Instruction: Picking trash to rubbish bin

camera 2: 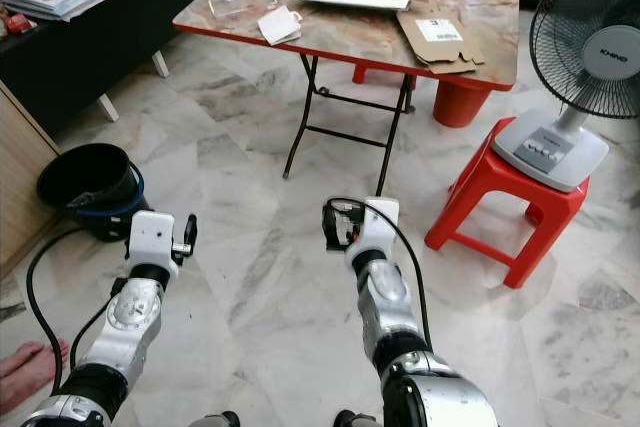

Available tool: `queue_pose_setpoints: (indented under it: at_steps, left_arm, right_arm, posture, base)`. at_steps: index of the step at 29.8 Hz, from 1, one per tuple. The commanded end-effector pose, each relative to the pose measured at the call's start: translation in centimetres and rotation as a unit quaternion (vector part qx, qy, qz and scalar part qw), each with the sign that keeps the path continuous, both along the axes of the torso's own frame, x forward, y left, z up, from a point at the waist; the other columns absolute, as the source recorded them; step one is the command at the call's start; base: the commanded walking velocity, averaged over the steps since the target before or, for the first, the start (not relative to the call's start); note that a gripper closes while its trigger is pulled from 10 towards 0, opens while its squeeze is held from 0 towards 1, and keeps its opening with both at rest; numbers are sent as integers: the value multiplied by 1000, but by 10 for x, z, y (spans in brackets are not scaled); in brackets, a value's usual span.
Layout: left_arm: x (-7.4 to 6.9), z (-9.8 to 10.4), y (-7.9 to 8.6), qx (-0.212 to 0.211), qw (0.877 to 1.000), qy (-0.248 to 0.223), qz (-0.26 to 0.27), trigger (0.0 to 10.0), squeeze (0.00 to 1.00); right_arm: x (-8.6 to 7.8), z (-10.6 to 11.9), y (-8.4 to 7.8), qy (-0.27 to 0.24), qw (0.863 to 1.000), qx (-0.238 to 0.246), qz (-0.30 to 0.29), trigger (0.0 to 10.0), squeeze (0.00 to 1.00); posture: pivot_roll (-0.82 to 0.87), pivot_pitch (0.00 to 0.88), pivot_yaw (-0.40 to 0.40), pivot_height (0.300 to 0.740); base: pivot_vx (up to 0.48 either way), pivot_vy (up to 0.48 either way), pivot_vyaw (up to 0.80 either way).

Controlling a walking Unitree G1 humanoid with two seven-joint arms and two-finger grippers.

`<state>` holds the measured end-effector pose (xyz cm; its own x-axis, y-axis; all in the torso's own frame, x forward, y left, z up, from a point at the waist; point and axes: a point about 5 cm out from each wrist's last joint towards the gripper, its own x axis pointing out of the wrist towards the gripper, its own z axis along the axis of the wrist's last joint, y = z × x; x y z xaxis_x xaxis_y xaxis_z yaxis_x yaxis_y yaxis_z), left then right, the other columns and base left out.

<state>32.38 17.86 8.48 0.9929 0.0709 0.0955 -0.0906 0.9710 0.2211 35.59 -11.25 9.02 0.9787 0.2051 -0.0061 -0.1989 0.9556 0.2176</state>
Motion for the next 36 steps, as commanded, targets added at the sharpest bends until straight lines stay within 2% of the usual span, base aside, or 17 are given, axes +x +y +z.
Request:
queue_pose_setpoints:
  at_steps: [1, 5, 8, 17, 25, 32, 36]
  left_arm:
    - [1, 6, 4, 9, 1000, -11, 8, 10000, 0]
    - [5, 23, -1, 22, 999, -49, 6, 10000, 0]
    - [6, 29, -5, 33, 998, -62, 0, 10000, 0]
    - [6, 31, -10, 33, 998, -62, 1, 10000, 0]
    - [6, 35, -6, 38, 997, -64, 8, 10000, 0]
    - [6, 33, -8, 39, 997, -59, 5, 10000, 0]
    - [6, 33, -9, 38, 998, -58, 3, 10000, 0]
  right_arm:
    - [4, 12, 5, -28, 1000, 3, 8, 10000, 0]
    - [10, 29, 9, -66, 998, 5, 18, 10000, 0]
    - [11, 34, 11, -75, 997, 5, 27, 10000, 0]
    - [8, 32, 21, -75, 996, 7, 39, 10000, 0]
    - [7, 30, 29, -69, 996, 1, 52, 10000, 0]
    - [3, 28, 35, -75, 994, -18, 71, 10000, 0]
    - [3, 26, 36, -69, 995, -11, 73, 10000, 0]
  posture:
    - [65, 147, 19, 740]
    - [66, 135, 10, 740]
    - [70, 129, 8, 740]
    - [89, 132, 12, 740]
    - [105, 150, 14, 740]
    - [106, 152, 14, 740]
    - [107, 155, 16, 740]
  base:
    - [334, 0, 0]
    - [379, 0, 0]
    - [412, 0, 0]
    - [424, 0, 0]
    - [435, 0, 0]
    - [436, 0, 0]
    - [436, 0, 0]
